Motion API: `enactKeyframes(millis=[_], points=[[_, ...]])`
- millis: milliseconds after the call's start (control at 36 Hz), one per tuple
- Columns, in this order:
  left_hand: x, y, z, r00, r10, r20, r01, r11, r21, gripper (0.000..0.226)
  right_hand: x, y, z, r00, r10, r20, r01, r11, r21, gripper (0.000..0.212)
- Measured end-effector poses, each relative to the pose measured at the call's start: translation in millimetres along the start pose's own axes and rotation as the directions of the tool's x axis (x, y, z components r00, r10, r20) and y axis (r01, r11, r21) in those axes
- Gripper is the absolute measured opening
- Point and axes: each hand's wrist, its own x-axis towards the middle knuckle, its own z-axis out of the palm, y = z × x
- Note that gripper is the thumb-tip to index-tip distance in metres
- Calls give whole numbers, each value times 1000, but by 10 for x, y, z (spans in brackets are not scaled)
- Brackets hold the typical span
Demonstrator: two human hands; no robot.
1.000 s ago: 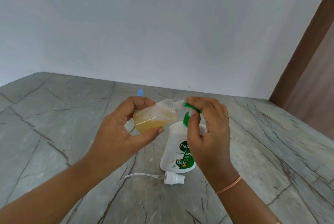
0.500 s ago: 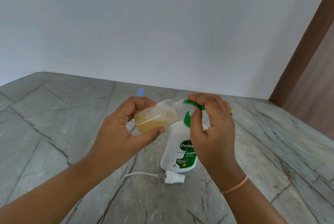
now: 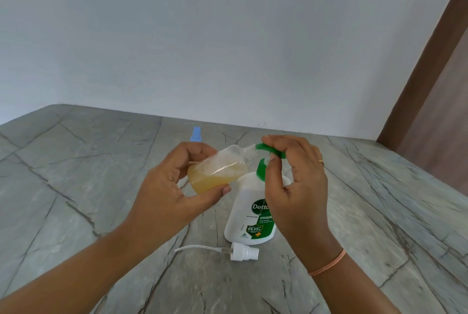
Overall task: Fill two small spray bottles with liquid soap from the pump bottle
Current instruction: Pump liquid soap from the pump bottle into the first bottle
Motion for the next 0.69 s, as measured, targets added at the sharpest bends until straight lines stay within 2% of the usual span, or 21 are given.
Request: enactKeyframes(millis=[445, 695], points=[[17, 2, -16, 1000, 12, -23, -12, 1000, 4, 42, -59, 62, 67, 998, -67, -11, 67, 997, -23, 27], [11, 7, -8, 1000, 17, -16, -16, 1000, 19, 44, -19, -7, 12, 1000, -5, -17, 5, 1000, 12, 27]])
